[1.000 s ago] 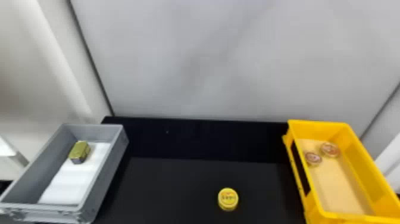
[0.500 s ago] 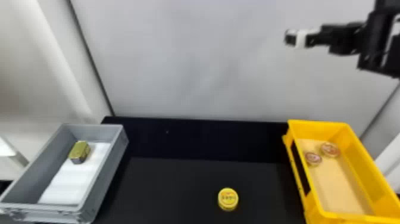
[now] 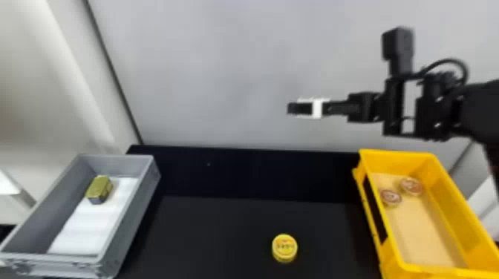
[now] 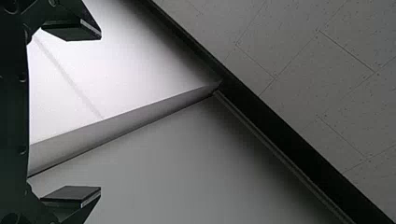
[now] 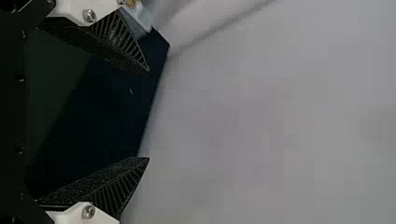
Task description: Pick up the round yellow can and place it in the yellow rectangular box
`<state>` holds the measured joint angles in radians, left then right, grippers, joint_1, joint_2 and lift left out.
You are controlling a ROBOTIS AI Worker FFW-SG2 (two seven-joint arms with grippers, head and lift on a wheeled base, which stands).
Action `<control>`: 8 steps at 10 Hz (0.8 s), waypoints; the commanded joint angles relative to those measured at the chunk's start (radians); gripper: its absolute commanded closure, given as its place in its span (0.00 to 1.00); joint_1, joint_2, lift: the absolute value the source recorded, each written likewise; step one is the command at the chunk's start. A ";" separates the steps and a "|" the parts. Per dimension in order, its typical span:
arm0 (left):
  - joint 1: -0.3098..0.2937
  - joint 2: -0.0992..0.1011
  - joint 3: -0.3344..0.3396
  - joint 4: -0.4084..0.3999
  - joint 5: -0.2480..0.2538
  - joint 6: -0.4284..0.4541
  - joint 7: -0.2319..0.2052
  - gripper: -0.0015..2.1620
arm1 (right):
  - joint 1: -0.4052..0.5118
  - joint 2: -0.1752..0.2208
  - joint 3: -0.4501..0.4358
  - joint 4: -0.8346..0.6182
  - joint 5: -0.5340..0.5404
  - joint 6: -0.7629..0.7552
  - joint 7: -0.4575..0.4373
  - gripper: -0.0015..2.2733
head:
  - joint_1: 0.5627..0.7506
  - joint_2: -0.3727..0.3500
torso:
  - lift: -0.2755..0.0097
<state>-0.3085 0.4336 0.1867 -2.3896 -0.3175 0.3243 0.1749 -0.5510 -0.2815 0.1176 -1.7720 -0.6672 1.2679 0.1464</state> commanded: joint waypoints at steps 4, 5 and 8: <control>-0.007 -0.015 -0.013 0.007 0.000 -0.002 0.000 0.05 | 0.080 0.035 0.097 0.187 -0.035 -0.014 0.214 0.05 | 0.53 0.59 | 0.93; -0.007 -0.016 -0.015 0.009 0.000 -0.002 0.000 0.05 | 0.095 0.038 0.102 0.230 -0.035 -0.014 0.246 0.05 | 0.53 0.59 | 0.93; -0.015 -0.025 -0.024 0.014 0.000 -0.004 0.002 0.05 | 0.118 0.033 0.143 0.344 0.051 -0.025 0.346 0.05 | 0.53 0.59 | 0.93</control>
<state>-0.3209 0.4128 0.1670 -2.3784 -0.3175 0.3209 0.1754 -0.4431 -0.2513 0.2470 -1.4811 -0.6722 1.2507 0.4546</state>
